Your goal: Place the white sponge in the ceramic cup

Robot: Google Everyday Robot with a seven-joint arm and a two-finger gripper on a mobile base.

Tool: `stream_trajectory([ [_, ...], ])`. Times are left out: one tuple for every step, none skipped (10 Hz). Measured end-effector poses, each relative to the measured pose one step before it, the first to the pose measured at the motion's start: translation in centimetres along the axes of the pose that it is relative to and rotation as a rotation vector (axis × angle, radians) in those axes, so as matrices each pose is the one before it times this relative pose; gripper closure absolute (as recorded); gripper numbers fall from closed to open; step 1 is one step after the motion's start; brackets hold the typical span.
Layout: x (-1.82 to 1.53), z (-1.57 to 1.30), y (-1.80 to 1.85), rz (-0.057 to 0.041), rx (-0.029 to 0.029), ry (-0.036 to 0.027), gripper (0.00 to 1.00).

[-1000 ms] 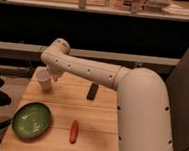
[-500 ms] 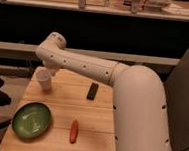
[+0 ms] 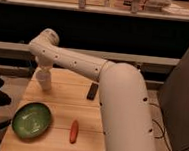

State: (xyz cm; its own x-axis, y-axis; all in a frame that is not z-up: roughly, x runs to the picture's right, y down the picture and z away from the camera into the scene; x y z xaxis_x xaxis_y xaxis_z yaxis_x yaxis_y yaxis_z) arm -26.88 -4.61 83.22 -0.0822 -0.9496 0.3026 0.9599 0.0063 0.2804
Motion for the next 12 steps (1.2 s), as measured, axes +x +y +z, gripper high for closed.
stream_trajectory([
  [-0.011,0.426,-0.06,0.00234,0.00464,-0.00548,0.39],
  [-0.164,0.013,0.01,0.0068,-0.00422,0.00599,0.32],
  [-0.165,-0.383,-0.053,-0.00151,-0.00091,0.00947,0.23],
  [-0.118,-0.358,0.926,-0.00083,-0.00435,0.00585,0.2],
  [-0.025,-0.488,1.241,0.00327,-0.00503,0.00679,0.2],
  [-0.111,-0.029,0.548,-0.00087,0.00332,-0.00457,0.2],
  [-0.097,0.127,-0.032,-0.0016,0.00236,-0.00226,0.2],
  [-0.104,0.203,-0.386,-0.00703,0.00042,0.00045,0.2],
  [-0.102,0.114,-0.6,-0.00281,0.00195,0.00261,0.2],
  [-0.077,-0.029,0.171,0.00054,-0.00325,0.0025,0.2],
  [-0.043,-0.236,0.413,0.00069,-0.00194,0.00293,0.2],
  [-0.149,-0.22,1.015,0.00436,-0.00408,-0.00119,0.2],
])
